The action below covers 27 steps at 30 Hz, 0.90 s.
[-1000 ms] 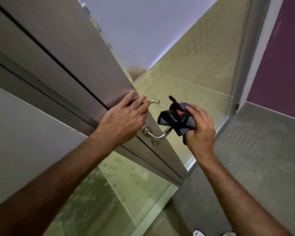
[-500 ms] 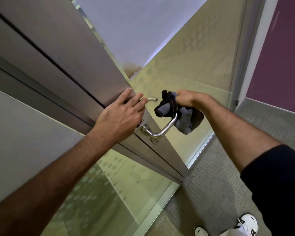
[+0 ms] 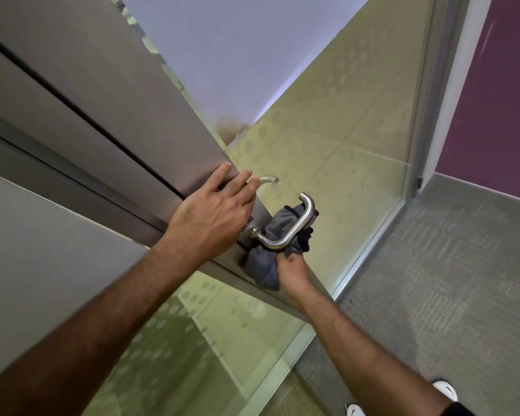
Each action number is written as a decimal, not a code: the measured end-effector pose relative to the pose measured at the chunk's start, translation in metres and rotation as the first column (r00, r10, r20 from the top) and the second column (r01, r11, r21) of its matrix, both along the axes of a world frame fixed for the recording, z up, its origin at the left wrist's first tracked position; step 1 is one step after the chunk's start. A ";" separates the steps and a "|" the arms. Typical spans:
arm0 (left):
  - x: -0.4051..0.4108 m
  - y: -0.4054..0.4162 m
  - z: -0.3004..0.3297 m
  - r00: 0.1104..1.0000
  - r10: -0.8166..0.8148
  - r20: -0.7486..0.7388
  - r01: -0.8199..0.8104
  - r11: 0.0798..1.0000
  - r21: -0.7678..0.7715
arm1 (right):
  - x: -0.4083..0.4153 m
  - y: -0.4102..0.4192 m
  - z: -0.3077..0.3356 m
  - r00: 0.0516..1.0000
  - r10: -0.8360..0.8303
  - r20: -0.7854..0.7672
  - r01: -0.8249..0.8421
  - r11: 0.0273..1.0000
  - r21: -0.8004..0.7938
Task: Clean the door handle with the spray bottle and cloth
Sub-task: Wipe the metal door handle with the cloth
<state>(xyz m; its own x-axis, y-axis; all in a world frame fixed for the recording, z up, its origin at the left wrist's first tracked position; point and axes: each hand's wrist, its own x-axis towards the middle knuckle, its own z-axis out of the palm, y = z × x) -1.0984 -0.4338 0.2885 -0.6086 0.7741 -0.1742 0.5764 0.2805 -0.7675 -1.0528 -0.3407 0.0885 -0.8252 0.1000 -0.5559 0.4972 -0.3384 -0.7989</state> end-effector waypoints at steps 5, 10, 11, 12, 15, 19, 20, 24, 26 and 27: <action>-0.002 -0.002 -0.004 0.999 0.042 0.027 -0.042 0.999 -0.018 | 0.025 0.012 -0.013 0.989 0.141 -0.041 -0.138 0.988 0.076; 0.001 -0.001 -0.001 0.994 0.056 0.094 -0.063 0.996 0.066 | 0.050 0.027 0.000 0.997 -0.078 -0.006 0.078 0.997 -0.011; 0.002 0.000 0.000 0.993 0.050 0.110 -0.061 0.993 0.098 | 0.052 0.033 0.004 0.992 -0.123 -0.008 0.123 0.992 0.003; 0.003 0.000 0.001 0.990 0.045 0.131 -0.062 0.989 0.131 | 0.054 0.040 0.011 0.988 -0.157 -0.013 0.157 0.987 0.015; 0.011 0.000 0.000 0.974 0.053 0.219 -0.103 0.969 0.223 | 0.061 0.065 0.030 0.978 -0.203 -0.052 0.206 0.976 0.064; 0.037 -0.001 -0.011 0.897 0.075 0.436 -0.296 0.835 0.464 | 0.064 0.100 0.061 0.969 -0.210 -0.130 0.223 0.970 0.095; 0.045 0.001 -0.014 0.859 0.081 0.505 -0.387 0.748 0.539 | 0.065 0.107 0.068 0.968 -0.194 -0.156 0.209 0.974 0.083; 0.074 0.019 -0.032 0.665 -0.009 0.747 -0.701 0.337 0.628 | 0.067 0.125 0.091 0.963 -0.100 -0.249 0.106 0.994 0.011; 0.085 0.030 -0.042 0.563 -0.123 0.817 -0.795 0.191 0.576 | 0.069 0.129 0.100 0.961 -0.055 -0.270 0.046 0.998 -0.040; 0.091 0.036 -0.046 0.514 -0.190 0.837 -0.829 0.142 0.541 | 0.070 0.130 0.105 0.959 -0.051 -0.279 0.033 0.997 -0.069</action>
<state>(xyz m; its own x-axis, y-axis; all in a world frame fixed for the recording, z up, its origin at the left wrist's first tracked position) -1.0079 -0.3980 0.2425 -0.9155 0.3951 -0.0757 0.2339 0.6760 0.6988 -0.9833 -0.2104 0.1931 -0.9444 0.1107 -0.3095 0.2407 -0.4083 -0.8806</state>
